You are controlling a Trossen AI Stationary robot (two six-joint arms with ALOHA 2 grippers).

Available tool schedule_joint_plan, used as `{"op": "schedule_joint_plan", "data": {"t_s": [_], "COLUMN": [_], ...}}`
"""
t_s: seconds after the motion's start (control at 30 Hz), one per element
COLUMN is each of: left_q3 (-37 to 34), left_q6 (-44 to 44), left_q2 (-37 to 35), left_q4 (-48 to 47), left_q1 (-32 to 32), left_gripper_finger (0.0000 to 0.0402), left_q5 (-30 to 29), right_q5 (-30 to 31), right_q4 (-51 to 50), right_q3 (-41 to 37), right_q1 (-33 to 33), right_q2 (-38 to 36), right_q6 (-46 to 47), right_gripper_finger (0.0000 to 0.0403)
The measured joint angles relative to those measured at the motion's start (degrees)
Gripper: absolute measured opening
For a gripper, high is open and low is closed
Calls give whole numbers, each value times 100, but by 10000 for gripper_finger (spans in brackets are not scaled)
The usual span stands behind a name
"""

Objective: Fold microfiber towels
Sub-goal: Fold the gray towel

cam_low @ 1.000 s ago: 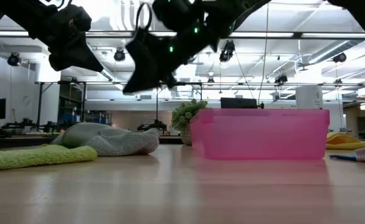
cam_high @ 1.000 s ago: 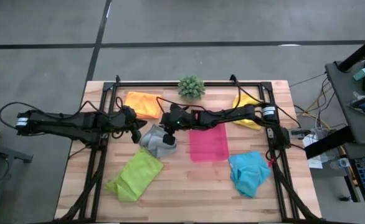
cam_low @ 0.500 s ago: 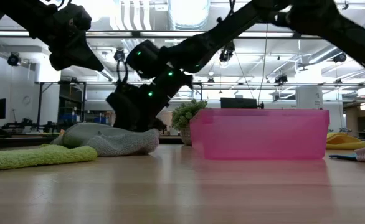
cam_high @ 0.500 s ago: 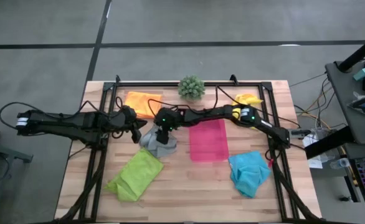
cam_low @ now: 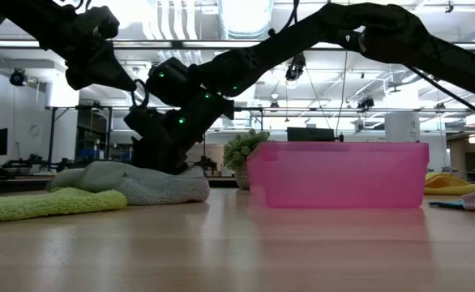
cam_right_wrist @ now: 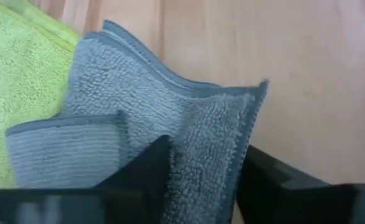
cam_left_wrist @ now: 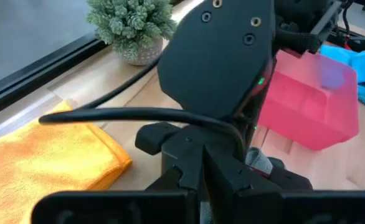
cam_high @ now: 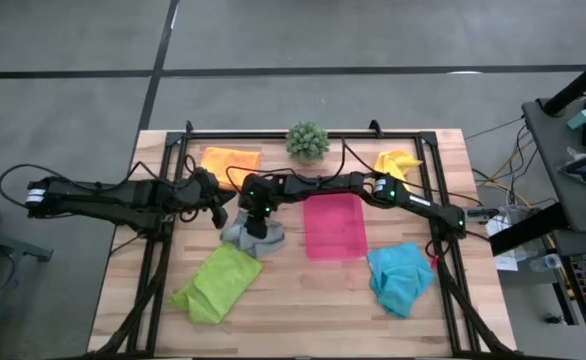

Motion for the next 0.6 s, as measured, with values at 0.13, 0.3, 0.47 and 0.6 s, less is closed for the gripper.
{"op": "schedule_joint_plan", "data": {"t_s": [0.13, 0.3, 0.47, 0.6], "left_q3": [-1, -1, 2, 85], "left_q6": [0, 0, -2, -2], "left_q2": [0, 1, 0, 0], "left_q4": [0, 2, 9, 33], "left_q1": [0, 0, 1, 0], "left_gripper_finger": [0, 0, 0, 0], "left_q5": [-12, -12, -12, -11], "right_q5": [0, 53, 812, 1677], "right_q4": [0, -64, -677, -984], "right_q3": [-49, -98, -103, -208], "right_q1": [39, 100, 292, 484], "right_q2": [-88, -303, -740, -1205], "right_q6": [-24, -142, -580, -988], "right_gripper_finger": [61, 14, 10, 9]}}
